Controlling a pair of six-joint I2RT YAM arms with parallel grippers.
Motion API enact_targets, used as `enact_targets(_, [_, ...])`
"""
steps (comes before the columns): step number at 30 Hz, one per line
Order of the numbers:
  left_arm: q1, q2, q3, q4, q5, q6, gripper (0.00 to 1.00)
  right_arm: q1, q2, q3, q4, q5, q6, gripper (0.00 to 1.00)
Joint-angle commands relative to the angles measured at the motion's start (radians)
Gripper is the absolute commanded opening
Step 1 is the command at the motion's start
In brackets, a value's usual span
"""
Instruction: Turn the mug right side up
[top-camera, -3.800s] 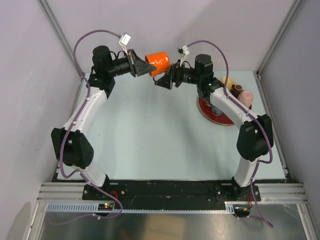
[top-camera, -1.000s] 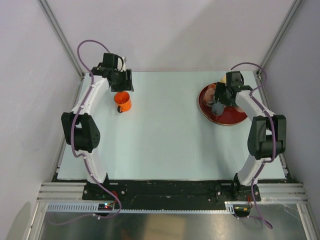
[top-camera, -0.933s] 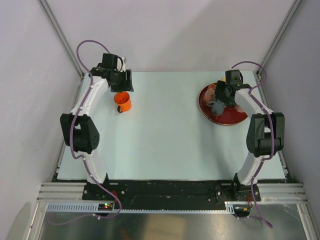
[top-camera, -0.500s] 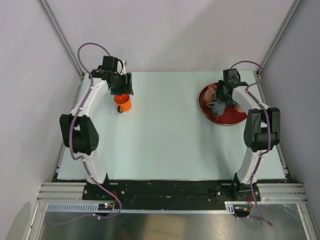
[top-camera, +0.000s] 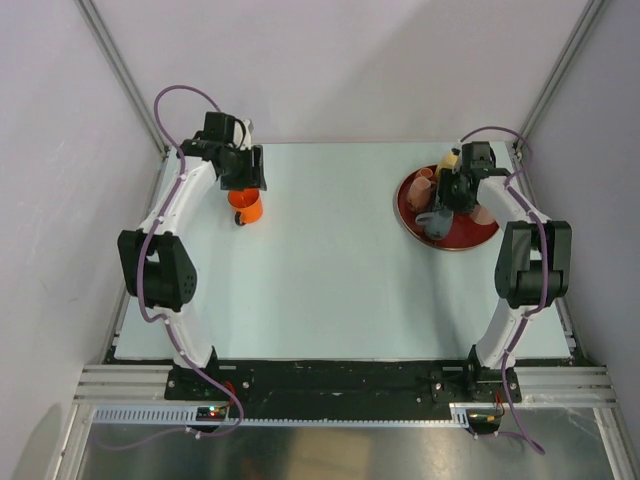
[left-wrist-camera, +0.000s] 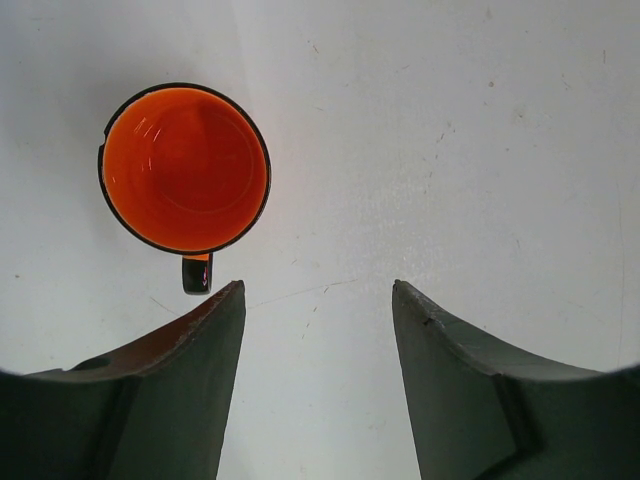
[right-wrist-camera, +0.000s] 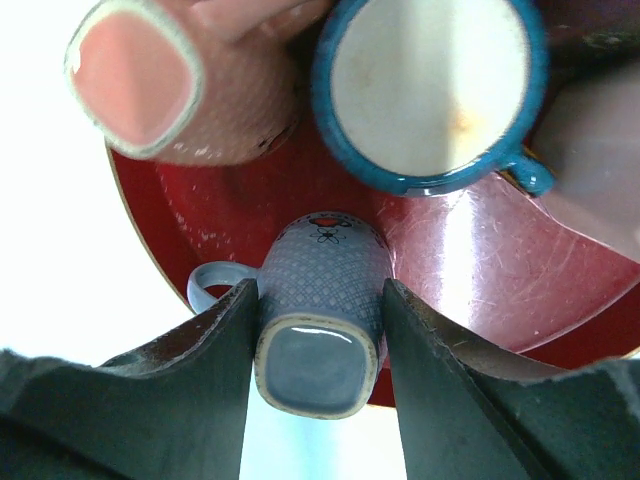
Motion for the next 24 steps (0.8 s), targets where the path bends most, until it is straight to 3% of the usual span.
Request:
enact_targets(1, [0.004,-0.046,-0.004,0.02,0.03,0.014,0.65,0.003,-0.049,0.009,-0.042,-0.165,-0.234,0.05])
enact_targets(5, [-0.001,-0.036,0.003,0.024,0.035,0.011,0.65,0.01,-0.044,0.024,-0.017,-0.246,-0.378,0.03])
enact_targets(10, [-0.006,-0.028,0.008,0.027,0.051,0.003,0.65,0.071,-0.024,0.08,-0.048,-0.295,-0.612,0.09])
enact_targets(12, [-0.006,-0.025,0.009,0.028,0.056,0.001,0.65,0.087,-0.013,0.097,-0.052,-0.286,-0.638,0.22])
enact_targets(13, [-0.007,-0.024,0.01,0.03,0.058,0.001,0.64,0.092,-0.009,0.109,-0.058,-0.278,-0.635,0.36])
enact_targets(17, [-0.009,-0.027,0.01,0.031,0.065,0.0,0.65,0.107,-0.026,0.129,-0.056,-0.211,-0.522,0.75])
enact_targets(19, [-0.008,-0.031,0.008,0.031,0.066,0.001,0.65,0.119,-0.052,0.132,-0.057,-0.153,-0.443,0.88])
enact_targets(21, [-0.008,-0.034,0.005,0.032,0.071,0.001,0.65,0.129,-0.07,0.146,-0.087,-0.12,-0.369,0.97])
enact_targets(24, [-0.008,-0.032,0.003,0.032,0.076,-0.001,0.65,0.138,-0.084,0.146,-0.13,-0.078,-0.29,0.99])
